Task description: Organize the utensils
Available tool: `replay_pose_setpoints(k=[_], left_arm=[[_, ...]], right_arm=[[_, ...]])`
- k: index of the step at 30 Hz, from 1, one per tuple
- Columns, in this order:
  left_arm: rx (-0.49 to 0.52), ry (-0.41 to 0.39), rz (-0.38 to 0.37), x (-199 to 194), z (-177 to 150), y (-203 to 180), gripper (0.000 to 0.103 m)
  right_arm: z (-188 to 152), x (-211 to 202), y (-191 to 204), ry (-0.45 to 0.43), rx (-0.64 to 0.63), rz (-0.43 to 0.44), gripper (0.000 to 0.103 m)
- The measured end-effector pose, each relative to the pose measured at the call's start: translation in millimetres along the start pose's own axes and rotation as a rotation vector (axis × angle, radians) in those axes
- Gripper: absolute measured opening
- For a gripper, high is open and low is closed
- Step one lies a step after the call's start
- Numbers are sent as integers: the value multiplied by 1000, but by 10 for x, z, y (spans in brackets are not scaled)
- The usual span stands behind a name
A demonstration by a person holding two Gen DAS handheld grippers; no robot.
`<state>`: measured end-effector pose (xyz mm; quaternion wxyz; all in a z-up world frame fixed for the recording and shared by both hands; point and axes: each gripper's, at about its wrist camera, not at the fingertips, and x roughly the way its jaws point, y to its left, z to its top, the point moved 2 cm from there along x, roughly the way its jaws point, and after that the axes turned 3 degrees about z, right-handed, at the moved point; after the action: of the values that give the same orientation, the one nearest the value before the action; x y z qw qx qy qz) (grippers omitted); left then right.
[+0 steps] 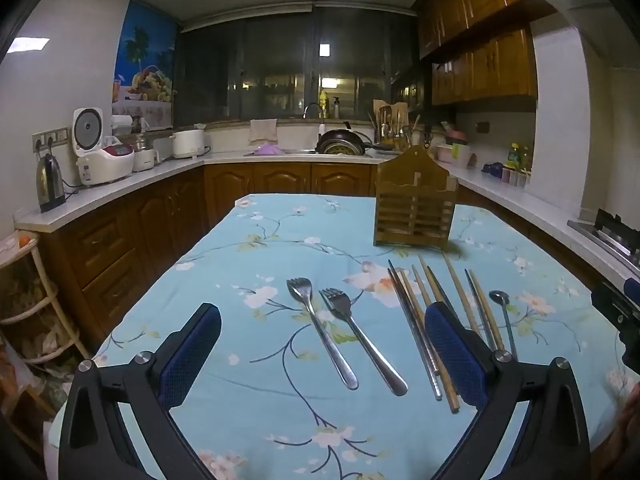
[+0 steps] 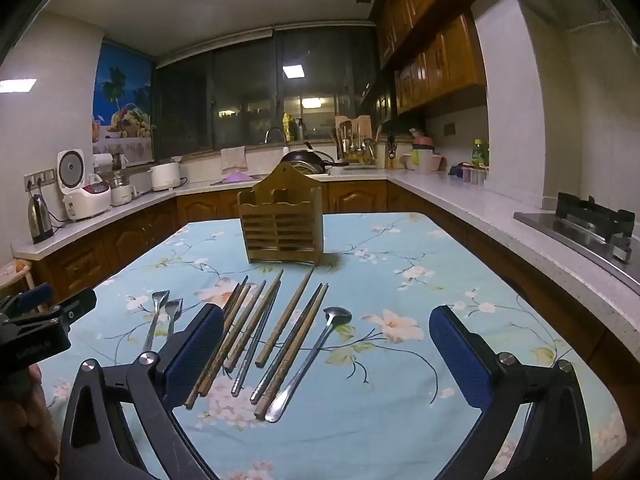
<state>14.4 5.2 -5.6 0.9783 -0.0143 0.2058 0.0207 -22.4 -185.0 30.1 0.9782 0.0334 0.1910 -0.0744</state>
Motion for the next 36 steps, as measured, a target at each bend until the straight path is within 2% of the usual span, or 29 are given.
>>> replay_pose_setpoints(k=[36], left_arm=[[6,-34,-2,-66,62,12,102]], right_arm=[[-46,-25,25,-31,13,36,103]])
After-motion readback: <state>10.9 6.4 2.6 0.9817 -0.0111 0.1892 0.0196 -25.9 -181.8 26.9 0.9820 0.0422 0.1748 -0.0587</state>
